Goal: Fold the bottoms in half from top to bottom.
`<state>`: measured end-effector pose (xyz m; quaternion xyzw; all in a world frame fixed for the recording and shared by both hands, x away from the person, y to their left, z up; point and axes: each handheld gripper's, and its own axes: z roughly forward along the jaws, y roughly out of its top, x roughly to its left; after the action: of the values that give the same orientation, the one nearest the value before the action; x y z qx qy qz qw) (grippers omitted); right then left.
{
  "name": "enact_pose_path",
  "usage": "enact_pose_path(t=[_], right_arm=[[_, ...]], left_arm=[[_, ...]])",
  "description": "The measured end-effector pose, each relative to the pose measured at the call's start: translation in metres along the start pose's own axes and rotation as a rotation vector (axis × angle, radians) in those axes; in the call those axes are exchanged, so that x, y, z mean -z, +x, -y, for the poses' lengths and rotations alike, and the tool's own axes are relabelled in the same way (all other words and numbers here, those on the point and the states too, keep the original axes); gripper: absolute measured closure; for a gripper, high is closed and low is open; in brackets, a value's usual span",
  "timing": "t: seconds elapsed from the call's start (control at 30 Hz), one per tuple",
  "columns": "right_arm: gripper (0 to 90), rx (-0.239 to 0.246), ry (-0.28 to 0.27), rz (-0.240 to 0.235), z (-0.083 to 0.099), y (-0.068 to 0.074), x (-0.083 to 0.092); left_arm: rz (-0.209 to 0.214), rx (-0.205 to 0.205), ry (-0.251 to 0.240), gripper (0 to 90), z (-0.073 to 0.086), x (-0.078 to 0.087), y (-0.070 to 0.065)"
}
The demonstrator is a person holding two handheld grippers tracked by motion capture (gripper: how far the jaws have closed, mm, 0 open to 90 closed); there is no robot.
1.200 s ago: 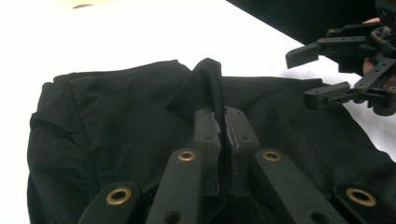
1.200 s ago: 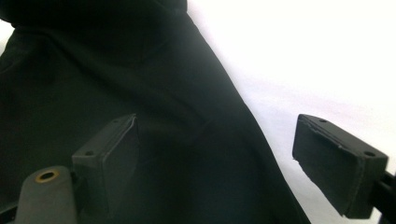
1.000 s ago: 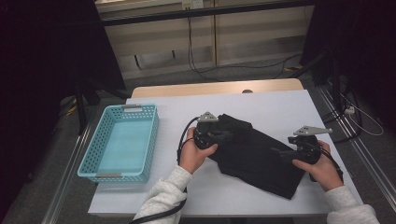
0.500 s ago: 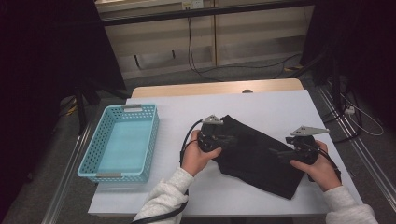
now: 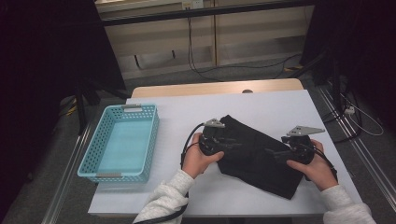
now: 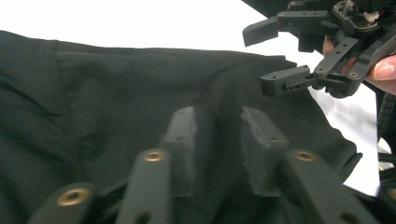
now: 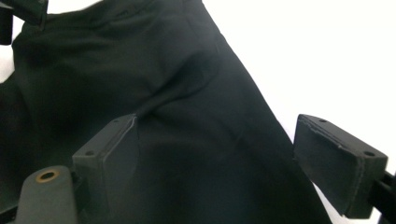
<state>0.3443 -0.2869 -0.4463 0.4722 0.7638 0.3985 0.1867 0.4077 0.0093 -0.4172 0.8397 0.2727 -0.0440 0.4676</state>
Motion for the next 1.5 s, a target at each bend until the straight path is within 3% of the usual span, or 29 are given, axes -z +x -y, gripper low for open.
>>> enact_pose_path(t=[0.07,0.13,0.17,0.3,0.37,0.47,0.57,0.67,0.83,1.0,1.03,1.17,1.27,1.33,1.37,1.43,1.5], right_arm=[[14.7,0.001,-0.007,0.005,-0.002,0.000,-0.001],[16.1,-0.005,-0.007,0.015,-0.005,0.001,-0.003],[16.1,-0.005,-0.007,0.015,-0.005,0.001,-0.003],[24.0,-0.019,-0.022,0.027,-0.012,0.004,-0.012],[27.8,-0.029,-0.019,0.028,-0.016,0.004,-0.016],[31.3,-0.043,-0.030,0.015,-0.020,0.005,-0.020],[34.0,0.007,-0.018,0.018,-0.026,0.009,-0.028],[33.6,-0.001,-0.005,0.018,-0.027,0.009,-0.032],[43.4,-0.019,-0.014,0.009,-0.035,0.005,-0.041],[46.8,-0.017,-0.008,0.001,-0.041,0.006,-0.051],[48.0,-0.017,0.006,0.019,-0.043,0.005,-0.056],[45.0,-0.034,0.002,0.000,-0.044,0.004,-0.062],[48.0,-0.033,0.027,-0.019,-0.044,0.005,-0.068],[47.8,-0.029,0.042,-0.007,-0.043,0.005,-0.070],[49.5,-0.026,0.054,-0.004,-0.042,0.005,-0.071],[56.4,-0.053,0.079,-0.052,-0.039,0.004,-0.076],[62.1,-0.035,0.081,-0.039,-0.039,0.006,-0.076]], left_arm=[[-0.006,0.009,-0.007,52.3,0.000,0.002,0.002],[-0.047,0.022,-0.010,41.7,0.001,0.007,0.008],[-0.047,0.022,-0.010,38.5,0.001,0.007,0.008],[-0.100,0.013,-0.017,28.4,0.003,0.015,0.016],[-0.106,0.019,-0.014,26.2,0.004,0.019,0.020],[-0.127,0.025,-0.011,24.0,0.007,0.023,0.025],[-0.158,0.031,0.000,22.0,0.012,0.031,0.033],[-0.174,0.039,-0.004,20.8,0.015,0.035,0.038],[-0.226,0.064,-0.013,18.7,0.022,0.050,0.048],[-0.247,0.072,-0.003,18.4,0.027,0.055,0.053],[-0.259,0.072,-0.002,18.4,0.029,0.057,0.055],[-0.269,0.078,-0.002,18.4,0.031,0.060,0.057],[-0.275,0.080,-0.005,18.1,0.032,0.062,0.059],[-0.282,0.080,-0.003,17.9,0.033,0.064,0.060],[-0.286,0.083,-0.009,17.7,0.033,0.064,0.060],[-0.293,0.083,-0.008,17.8,0.033,0.066,0.061],[-0.297,0.082,-0.012,17.9,0.033,0.066,0.061]])
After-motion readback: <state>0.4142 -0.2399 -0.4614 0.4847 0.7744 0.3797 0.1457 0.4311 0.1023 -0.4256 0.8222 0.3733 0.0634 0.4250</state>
